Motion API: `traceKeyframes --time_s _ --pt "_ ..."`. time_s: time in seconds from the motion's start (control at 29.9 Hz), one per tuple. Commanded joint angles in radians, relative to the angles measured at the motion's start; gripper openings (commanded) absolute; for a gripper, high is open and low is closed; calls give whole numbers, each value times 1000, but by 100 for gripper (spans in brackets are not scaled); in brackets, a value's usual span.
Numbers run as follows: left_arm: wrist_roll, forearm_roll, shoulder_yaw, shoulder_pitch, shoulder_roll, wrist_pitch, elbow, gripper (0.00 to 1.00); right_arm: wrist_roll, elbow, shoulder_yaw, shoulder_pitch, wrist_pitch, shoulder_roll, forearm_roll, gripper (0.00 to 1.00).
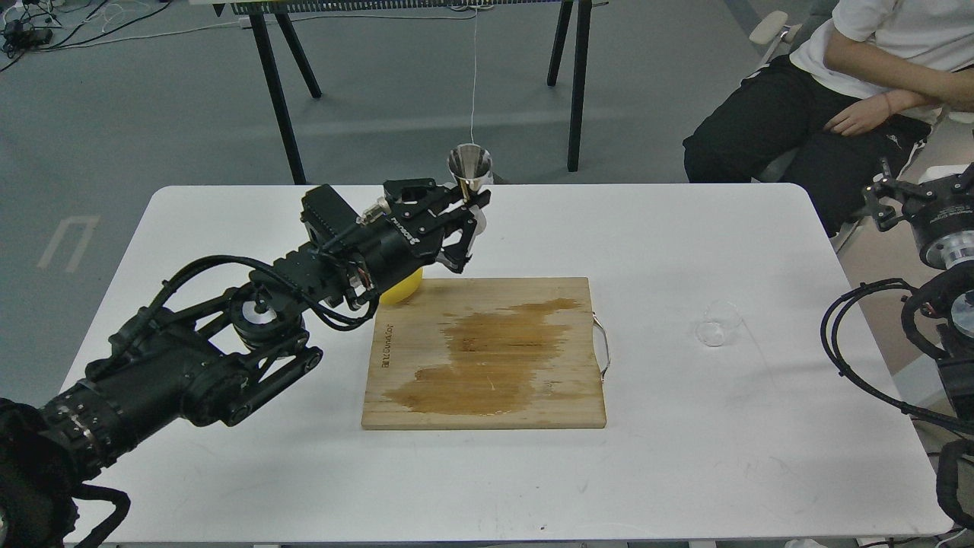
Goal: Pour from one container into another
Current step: 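Lift the jigger with the left gripper and carry it over the cutting board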
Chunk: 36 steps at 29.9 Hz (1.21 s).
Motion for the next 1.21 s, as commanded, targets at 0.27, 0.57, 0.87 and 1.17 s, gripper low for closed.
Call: traceKeyframes --time_s 0.27,0.57,0.87,1.17 --pt "27 0 188 24 -177 0 208 17 0 -1 8 -18 0 -3 0 100" --pt "27 0 214 50 -186 0 264 26 0 0 8 -18 0 -1 0 100" --pt "27 0 214 55 -186 0 265 30 0 0 8 -24 0 -1 0 100" --pt "27 0 211 55 -186 0 265 37 0 0 8 -24 0 -1 0 100"
